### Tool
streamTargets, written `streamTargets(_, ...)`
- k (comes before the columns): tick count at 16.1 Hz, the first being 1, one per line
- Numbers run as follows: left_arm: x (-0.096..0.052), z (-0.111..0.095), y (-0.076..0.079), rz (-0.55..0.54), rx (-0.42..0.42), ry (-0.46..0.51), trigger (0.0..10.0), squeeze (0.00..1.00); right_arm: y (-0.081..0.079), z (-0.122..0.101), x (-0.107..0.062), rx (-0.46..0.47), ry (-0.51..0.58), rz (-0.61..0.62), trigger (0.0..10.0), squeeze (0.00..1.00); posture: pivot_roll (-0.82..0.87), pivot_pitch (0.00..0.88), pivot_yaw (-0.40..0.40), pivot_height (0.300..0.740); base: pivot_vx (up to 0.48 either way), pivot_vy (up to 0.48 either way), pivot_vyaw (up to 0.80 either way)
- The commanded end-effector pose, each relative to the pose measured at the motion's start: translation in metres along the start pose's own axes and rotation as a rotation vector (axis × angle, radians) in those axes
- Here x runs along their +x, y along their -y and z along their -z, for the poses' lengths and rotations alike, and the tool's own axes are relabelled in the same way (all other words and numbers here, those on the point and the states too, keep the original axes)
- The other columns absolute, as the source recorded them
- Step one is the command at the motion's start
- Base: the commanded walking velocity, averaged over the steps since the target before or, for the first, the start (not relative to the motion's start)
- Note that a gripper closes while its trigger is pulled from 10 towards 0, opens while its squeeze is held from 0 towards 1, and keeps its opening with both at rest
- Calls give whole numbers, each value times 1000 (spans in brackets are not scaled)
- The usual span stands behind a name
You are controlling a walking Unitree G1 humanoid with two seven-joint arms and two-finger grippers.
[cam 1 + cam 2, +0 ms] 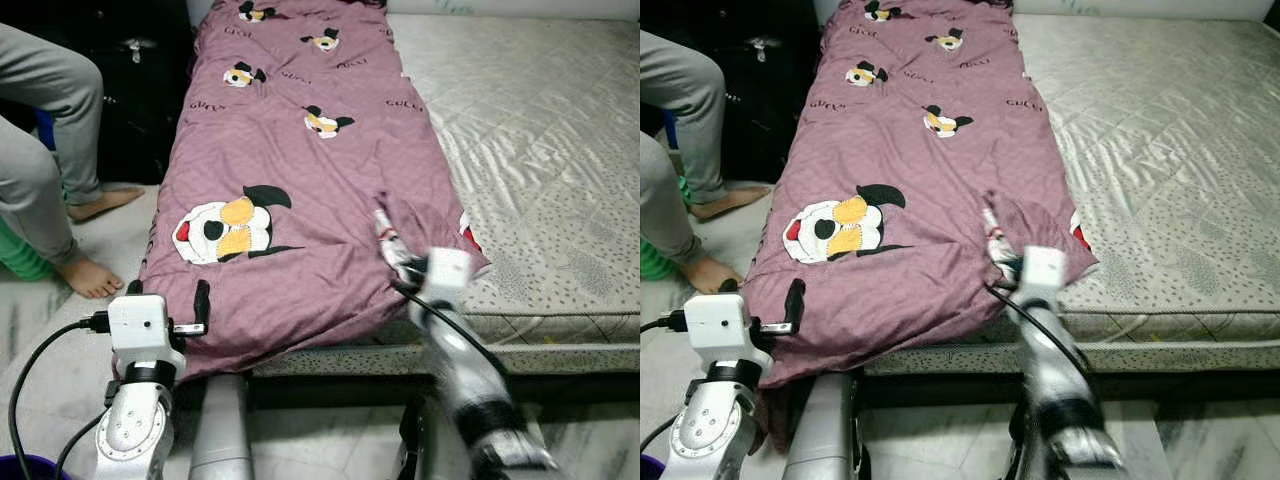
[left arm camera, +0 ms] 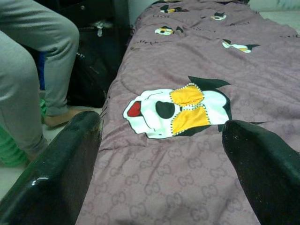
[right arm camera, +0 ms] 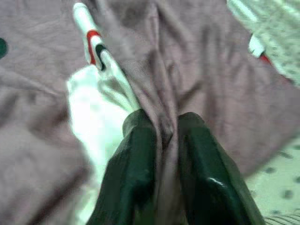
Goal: Clean up the room
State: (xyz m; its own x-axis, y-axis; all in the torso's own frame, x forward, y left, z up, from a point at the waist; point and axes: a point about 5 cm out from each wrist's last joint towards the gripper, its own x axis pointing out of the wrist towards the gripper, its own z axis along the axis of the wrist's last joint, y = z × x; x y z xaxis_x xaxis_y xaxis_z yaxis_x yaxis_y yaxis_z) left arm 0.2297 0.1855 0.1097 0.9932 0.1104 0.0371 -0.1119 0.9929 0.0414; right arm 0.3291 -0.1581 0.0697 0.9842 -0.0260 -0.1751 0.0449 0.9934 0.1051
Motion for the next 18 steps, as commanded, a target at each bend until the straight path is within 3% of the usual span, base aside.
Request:
streamTargets(1, 0, 2, 0, 3, -5, -10, 10000, 0, 11, -4, -5, 15, 17, 1, 0, 0, 109, 118, -21, 538, 0, 0, 0)
streamTargets(3, 1, 2, 1, 12, -6, -12, 10000, 0, 20, 0, -18, 5, 15, -12, 0, 0, 100, 113, -17, 538, 0, 0, 0)
streamTargets(7, 4, 4, 4, 36, -10, -19, 10000, 0, 40, 19, -70, -69, -65, -98, 0, 0, 75, 108, -5, 538, 0, 0, 0)
streamTargets(12, 7, 6, 5, 54, -8, -25, 10000, 0, 65, 32, -114, -143, -138, -88, 0, 0, 50, 97, 2, 538, 0, 0, 0)
streamTargets(15, 8, 10, 7, 70, -8, -40, 10000, 0, 86, 67, -146, -198, -306, -40, 0, 0, 44, 95, 3, 538, 0, 0, 0)
streamTargets(17, 9, 10, 7, 69, -7, -38, 10000, 0, 99, 87, -162, -187, -421, 23, 0, 0, 43, 91, 3, 538, 0, 0, 0)
streamTargets(18, 9, 10, 7, 69, -7, -38, 10000, 0, 98, 87, -163, -199, -422, 12, 10000, 0, 43, 92, 3, 538, 0, 0, 0)
